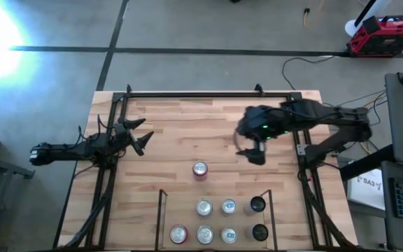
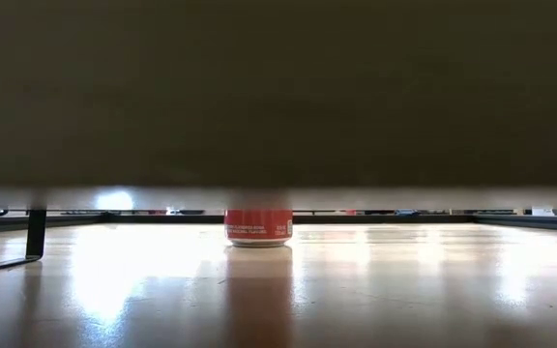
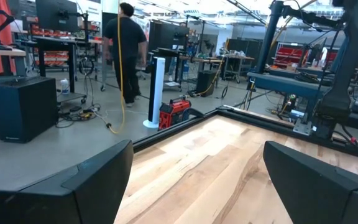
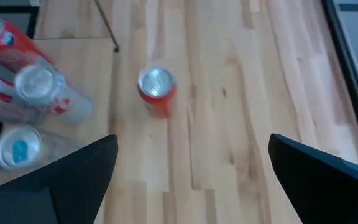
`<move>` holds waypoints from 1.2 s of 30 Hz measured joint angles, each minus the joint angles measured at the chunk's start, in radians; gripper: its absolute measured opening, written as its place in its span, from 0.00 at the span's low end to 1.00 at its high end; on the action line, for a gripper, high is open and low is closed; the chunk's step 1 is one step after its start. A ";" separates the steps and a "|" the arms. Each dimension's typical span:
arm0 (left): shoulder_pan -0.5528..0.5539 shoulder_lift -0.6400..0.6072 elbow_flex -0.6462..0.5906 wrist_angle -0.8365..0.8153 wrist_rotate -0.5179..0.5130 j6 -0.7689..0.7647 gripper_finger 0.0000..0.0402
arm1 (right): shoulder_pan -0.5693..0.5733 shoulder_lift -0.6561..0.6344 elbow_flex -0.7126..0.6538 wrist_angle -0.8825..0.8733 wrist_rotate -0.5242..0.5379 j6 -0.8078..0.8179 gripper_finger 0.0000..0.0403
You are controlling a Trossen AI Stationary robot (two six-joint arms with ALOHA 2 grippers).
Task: Place canned beverage on shelf
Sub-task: Put the red soda can on the shelf aligned with the other red soda can
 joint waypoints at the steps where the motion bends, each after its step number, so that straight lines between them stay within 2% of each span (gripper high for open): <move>1: 0.000 0.000 0.000 0.000 0.000 0.000 0.86 | 0.000 -0.036 -0.044 0.007 0.011 0.010 0.99; 8: 0.000 0.000 0.000 0.000 0.000 0.000 0.86 | 0.001 -0.268 -0.334 0.087 0.042 0.082 0.99; 15: 0.000 0.000 0.000 0.000 0.000 0.000 0.86 | 0.001 -0.460 -0.541 0.348 0.043 -0.194 0.99; 17: 0.000 0.000 0.000 0.000 0.000 0.000 0.86 | 0.001 -0.503 -0.594 0.386 0.044 -0.225 0.99; 28: 0.000 0.000 0.000 0.000 0.000 0.000 0.86 | 0.001 -0.769 -0.950 0.429 0.041 -0.079 0.99; 30: 0.000 0.000 0.000 0.000 0.000 0.000 0.86 | 0.001 -0.827 -1.033 0.484 0.041 -0.064 0.99; 36: 0.000 0.000 0.000 0.000 0.000 0.000 0.86 | 0.007 -1.043 -1.329 0.830 0.041 -0.085 0.99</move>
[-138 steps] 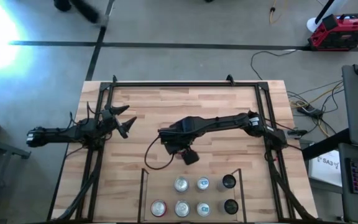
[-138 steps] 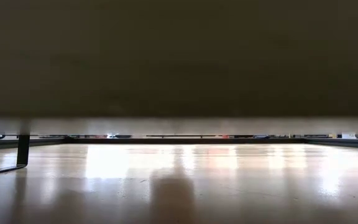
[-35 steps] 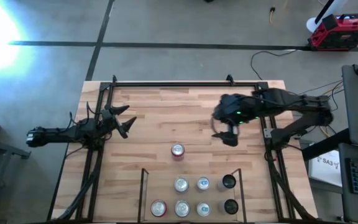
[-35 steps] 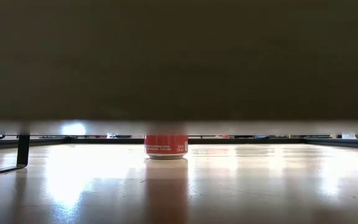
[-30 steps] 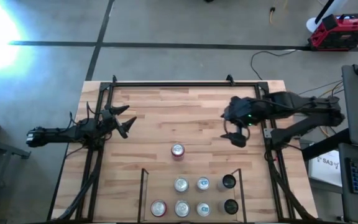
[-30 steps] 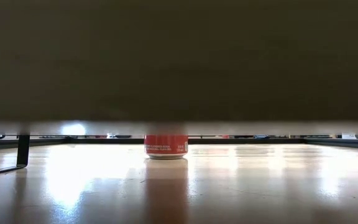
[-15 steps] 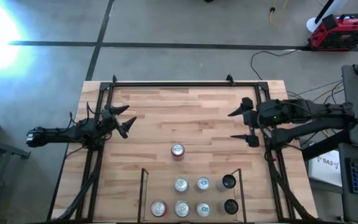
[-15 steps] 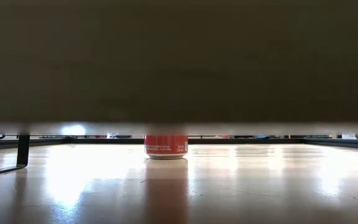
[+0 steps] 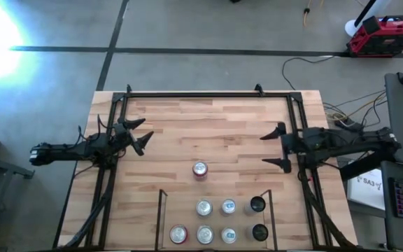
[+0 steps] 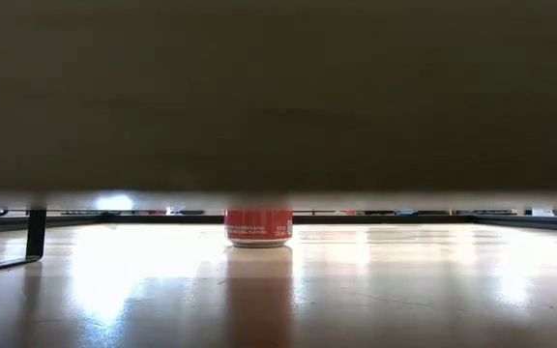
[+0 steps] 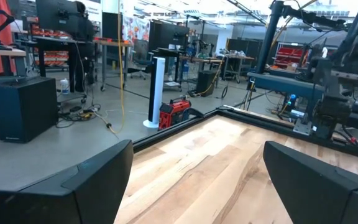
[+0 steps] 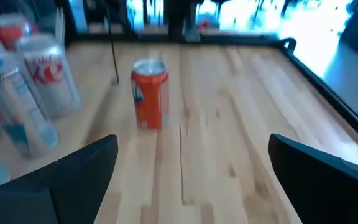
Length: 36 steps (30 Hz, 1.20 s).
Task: Place canned beverage on shelf
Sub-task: Put the red soda can on the shelf aligned with the other red soda can
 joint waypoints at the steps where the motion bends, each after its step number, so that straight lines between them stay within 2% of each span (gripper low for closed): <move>1: 0.000 0.000 0.000 0.000 0.000 0.000 0.86 | 0.000 -0.034 -0.044 0.038 0.001 0.007 0.99; 7: 0.000 0.000 0.000 0.000 0.000 0.000 0.86 | -0.006 -0.217 -0.237 0.162 0.029 0.117 0.99; 10: 0.000 0.000 0.000 0.000 0.000 0.000 0.86 | -0.012 -0.270 -0.299 0.153 0.047 0.195 0.99; 14: 0.000 0.000 0.000 0.000 0.000 0.000 0.86 | -0.018 -0.327 -0.341 0.179 0.053 0.212 0.99; 24: 0.000 0.000 0.000 0.000 0.000 0.000 0.86 | -0.022 -0.322 -0.335 0.187 0.053 -0.009 0.99; 36: 0.000 0.000 0.000 0.000 0.000 0.000 0.86 | -0.022 -0.291 -0.336 0.188 0.054 -0.027 0.99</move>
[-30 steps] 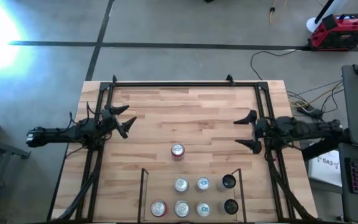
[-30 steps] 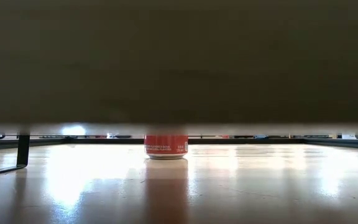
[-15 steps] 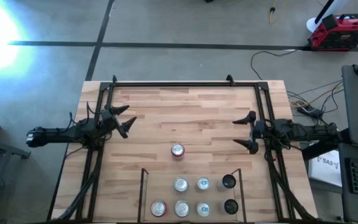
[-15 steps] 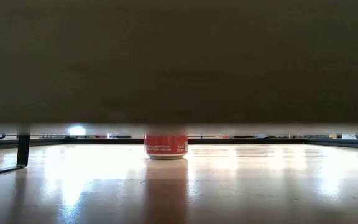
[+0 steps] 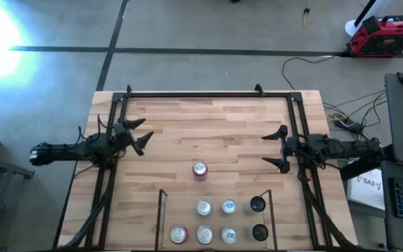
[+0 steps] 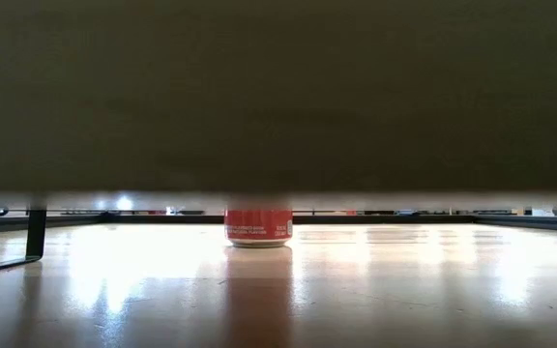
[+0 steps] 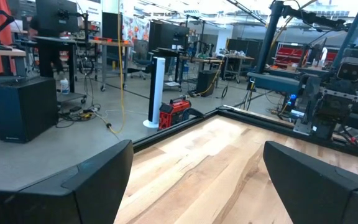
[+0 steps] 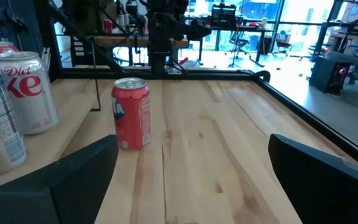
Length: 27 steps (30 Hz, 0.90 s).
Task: Place canned beverage on shelf
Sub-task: Put the red soda can on the shelf aligned with the other red soda can
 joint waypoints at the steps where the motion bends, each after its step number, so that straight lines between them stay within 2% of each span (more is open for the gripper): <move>1: 0.000 0.000 0.000 0.000 0.000 0.000 0.86 | 0.000 0.000 0.000 0.000 0.000 -0.001 0.99; 19: 0.000 0.000 0.000 0.000 -0.005 -0.002 0.86 | 0.000 0.000 0.000 0.000 0.000 0.005 0.99; 21: 0.000 0.000 0.000 0.000 -0.009 -0.064 0.86 | 0.000 0.000 0.000 0.000 0.000 0.007 0.99; 27: 0.000 0.041 0.000 -0.003 -0.034 -0.395 0.86 | 0.000 0.000 0.000 0.000 0.000 0.007 0.99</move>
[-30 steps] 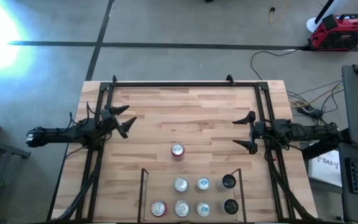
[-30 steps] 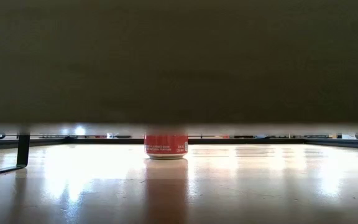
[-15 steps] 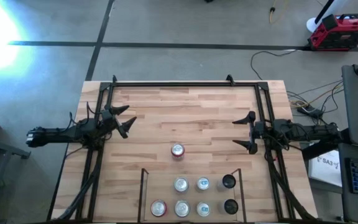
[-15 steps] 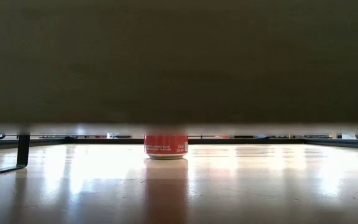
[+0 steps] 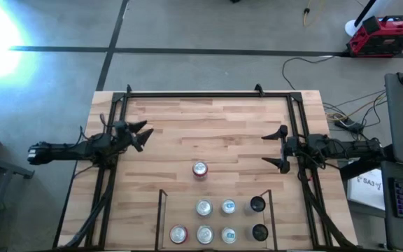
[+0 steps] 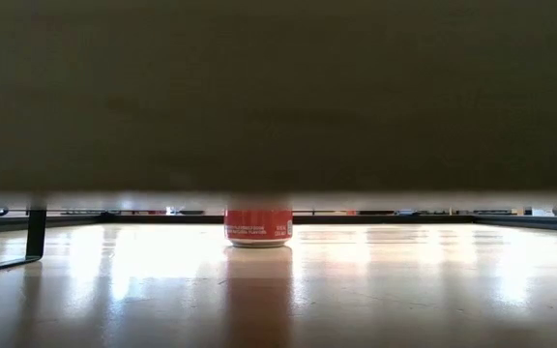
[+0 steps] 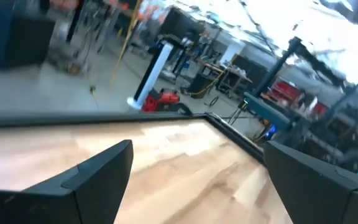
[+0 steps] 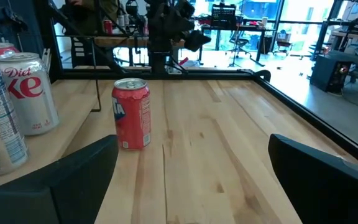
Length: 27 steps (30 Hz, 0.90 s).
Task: Place canned beverage on shelf
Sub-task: Put the red soda can on the shelf aligned with the other red soda can
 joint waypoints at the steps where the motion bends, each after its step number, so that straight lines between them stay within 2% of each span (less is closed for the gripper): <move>1: 0.000 0.018 0.000 0.000 -0.009 -0.055 0.86 | 0.000 0.000 0.000 0.000 0.000 0.000 0.99; 3: 0.000 0.061 0.000 0.001 -0.016 -0.157 0.86 | 0.000 0.000 0.000 0.000 0.000 0.000 0.99; 7: 0.000 0.156 0.003 0.086 -0.019 -0.258 0.86 | 0.000 0.000 0.000 0.000 0.000 0.000 0.99; 11: -0.002 0.275 0.111 0.018 0.025 -0.419 0.86 | 0.000 0.000 0.000 0.000 0.000 0.000 0.99; 14: -0.002 0.385 0.291 -0.184 0.027 -0.534 0.86 | 0.000 0.000 0.000 0.000 0.000 0.000 0.99; 20: -0.002 0.694 0.736 -0.758 0.102 -0.783 0.88 | 0.000 0.000 0.000 0.000 0.000 0.000 0.99; 24: 0.000 0.927 0.980 -1.029 0.221 -0.936 0.91 | 0.000 0.000 0.000 0.000 0.000 0.000 0.99; 27: 0.002 1.078 1.131 -1.171 0.328 -1.016 0.91 | 0.000 0.000 0.000 0.000 0.000 0.000 0.99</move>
